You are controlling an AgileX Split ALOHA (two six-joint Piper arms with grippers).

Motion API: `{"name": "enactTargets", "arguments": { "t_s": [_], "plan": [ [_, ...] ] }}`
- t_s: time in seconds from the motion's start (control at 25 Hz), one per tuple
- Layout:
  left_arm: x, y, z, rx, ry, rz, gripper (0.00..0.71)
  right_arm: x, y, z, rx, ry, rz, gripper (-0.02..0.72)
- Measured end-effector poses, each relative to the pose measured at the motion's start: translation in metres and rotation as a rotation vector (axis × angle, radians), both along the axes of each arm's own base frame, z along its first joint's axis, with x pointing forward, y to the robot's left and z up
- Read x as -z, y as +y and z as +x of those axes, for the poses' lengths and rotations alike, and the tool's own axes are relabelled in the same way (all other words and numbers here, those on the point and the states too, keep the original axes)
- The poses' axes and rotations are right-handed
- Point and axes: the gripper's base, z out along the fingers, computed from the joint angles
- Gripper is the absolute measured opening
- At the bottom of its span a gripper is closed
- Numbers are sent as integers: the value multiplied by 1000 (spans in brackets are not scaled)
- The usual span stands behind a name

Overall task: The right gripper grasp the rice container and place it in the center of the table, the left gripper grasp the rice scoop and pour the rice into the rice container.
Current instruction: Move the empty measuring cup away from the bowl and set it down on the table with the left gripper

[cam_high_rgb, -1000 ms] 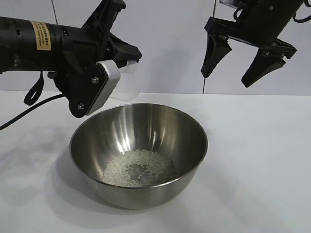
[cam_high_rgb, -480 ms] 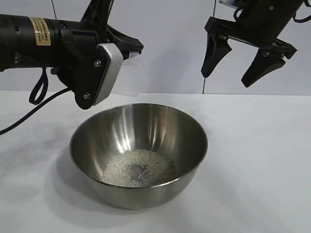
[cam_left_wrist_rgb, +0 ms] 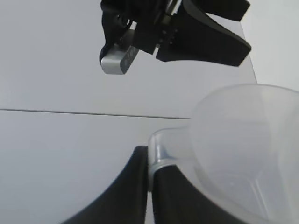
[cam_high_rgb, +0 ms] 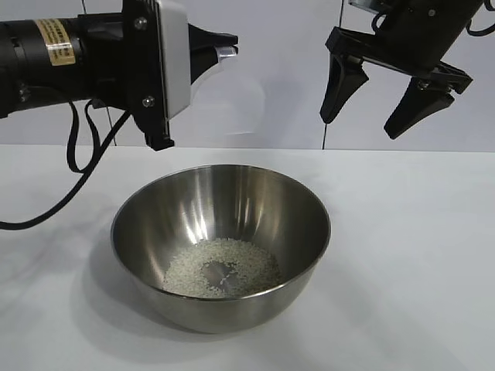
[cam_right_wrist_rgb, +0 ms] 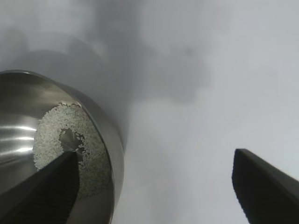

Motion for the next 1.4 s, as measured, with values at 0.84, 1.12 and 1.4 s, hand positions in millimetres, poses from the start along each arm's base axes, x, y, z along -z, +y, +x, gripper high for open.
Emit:
{"name": "enactTargets", "arguments": {
  "t_s": [0.84, 1.12, 1.4],
  "plan": [
    [-32, 52, -20, -525, 401, -1006, 8, 0, 0, 0, 1, -2, 1, 610],
    [5, 76, -39, -601, 555, -1032, 8, 0, 0, 0, 2, -4, 3, 610],
    [25, 113, -44, -726, 608, -1113, 8, 0, 0, 1, 5, -14, 4, 610]
  ]
}}
